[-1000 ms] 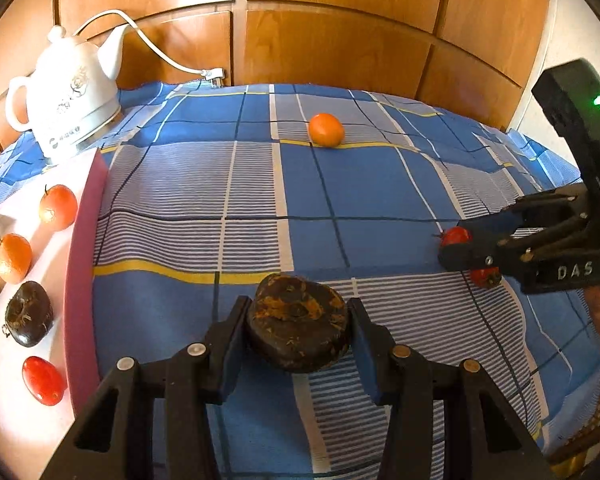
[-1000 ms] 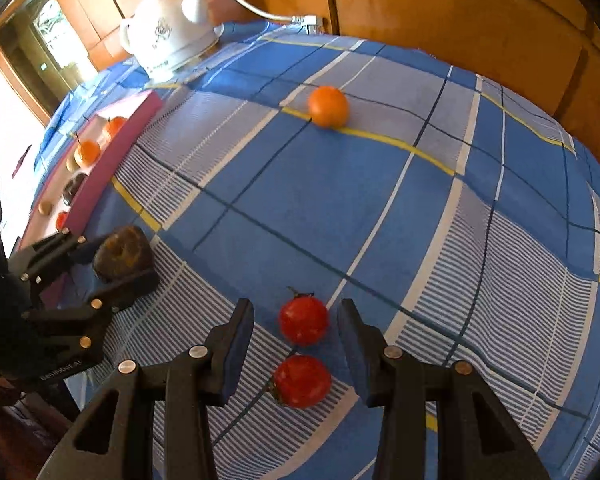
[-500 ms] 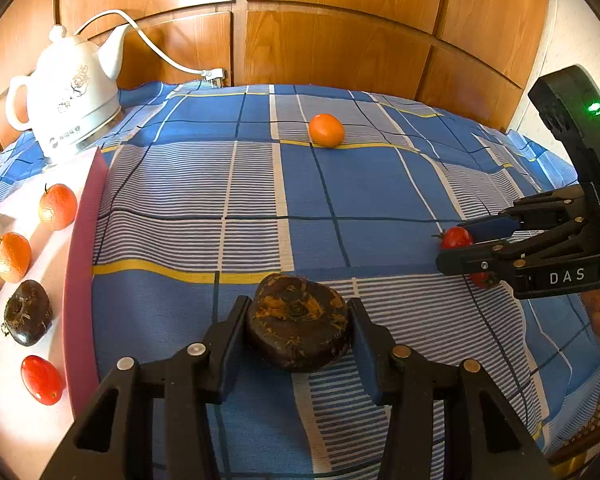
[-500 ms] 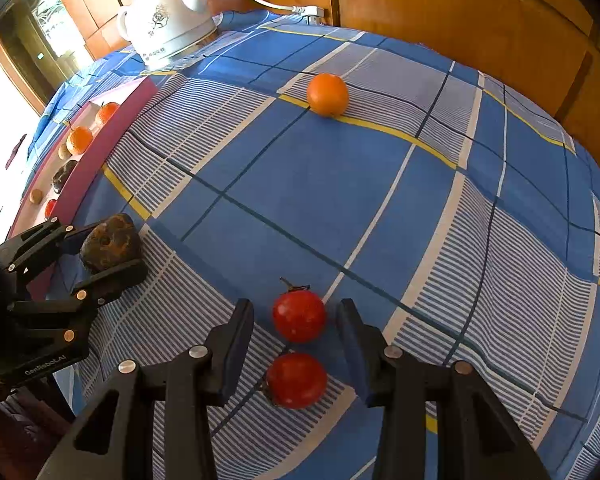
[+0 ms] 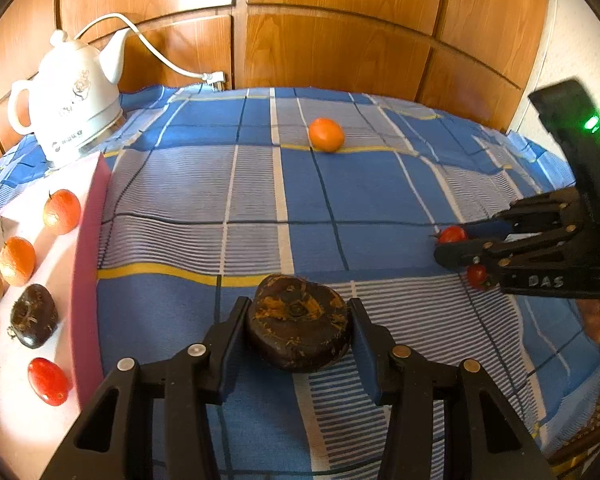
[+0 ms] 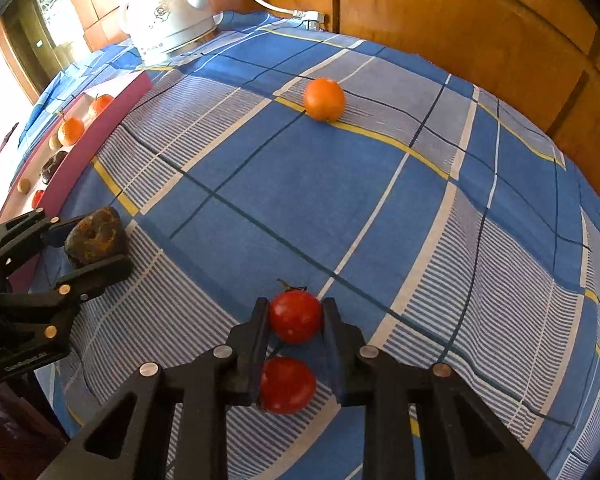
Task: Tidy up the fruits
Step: 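Close the right tool around the two red tomatoes while left tool holds the dark fruit, then carry the dark fruit into the tray and open the left tool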
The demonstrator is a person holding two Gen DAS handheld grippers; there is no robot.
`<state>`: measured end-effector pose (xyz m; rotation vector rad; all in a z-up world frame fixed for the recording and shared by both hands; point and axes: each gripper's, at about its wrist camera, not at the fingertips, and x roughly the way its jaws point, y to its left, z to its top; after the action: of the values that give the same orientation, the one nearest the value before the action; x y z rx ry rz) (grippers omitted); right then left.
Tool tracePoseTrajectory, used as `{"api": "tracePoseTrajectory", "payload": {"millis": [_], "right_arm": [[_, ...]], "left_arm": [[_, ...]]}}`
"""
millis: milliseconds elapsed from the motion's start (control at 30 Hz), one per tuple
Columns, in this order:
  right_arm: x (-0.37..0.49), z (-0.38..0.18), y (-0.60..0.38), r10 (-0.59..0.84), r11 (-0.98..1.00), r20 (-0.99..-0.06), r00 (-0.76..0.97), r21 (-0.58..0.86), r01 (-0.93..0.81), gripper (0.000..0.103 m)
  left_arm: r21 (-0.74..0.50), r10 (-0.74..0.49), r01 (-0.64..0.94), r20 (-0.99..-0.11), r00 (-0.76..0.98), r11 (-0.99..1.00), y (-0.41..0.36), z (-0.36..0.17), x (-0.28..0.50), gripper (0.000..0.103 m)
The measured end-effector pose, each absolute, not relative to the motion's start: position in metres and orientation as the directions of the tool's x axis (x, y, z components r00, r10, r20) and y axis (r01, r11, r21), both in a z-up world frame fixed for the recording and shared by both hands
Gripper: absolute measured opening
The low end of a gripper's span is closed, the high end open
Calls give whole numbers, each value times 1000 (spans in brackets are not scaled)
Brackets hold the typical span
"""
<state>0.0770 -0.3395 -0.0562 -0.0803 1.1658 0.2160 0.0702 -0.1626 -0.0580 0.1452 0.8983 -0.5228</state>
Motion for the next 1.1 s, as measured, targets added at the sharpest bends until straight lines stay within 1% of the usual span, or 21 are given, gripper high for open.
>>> {"api": "tracePoseTrajectory", "payload": {"millis": [200,467,700,867,1100], "right_arm": [[77,-56,-338,102,978,-914,392,21,-205,25],[75,-57,-335,87,977,-911,404,-1,-213,25],[76,-56,-340,111,981,-910,400,36,-189,25],[74,-56,-339,102,982,-907,409,26,-187,25],[75,-56,-338,98,982,-907,411,20,-190,25]], "left_arm": [[-74,-357,459,-741,569,885,-146,-26,67,48],[-54,-276,347,-724,633,936,-100,2,67,48],[-44,-214,265,-725,654,963,-59,7,65,48],[-38,-176,218,-730,660,975,-39,5,65,48],[-59,-166,184,-742,650,981,-22,1,64,48]]}}
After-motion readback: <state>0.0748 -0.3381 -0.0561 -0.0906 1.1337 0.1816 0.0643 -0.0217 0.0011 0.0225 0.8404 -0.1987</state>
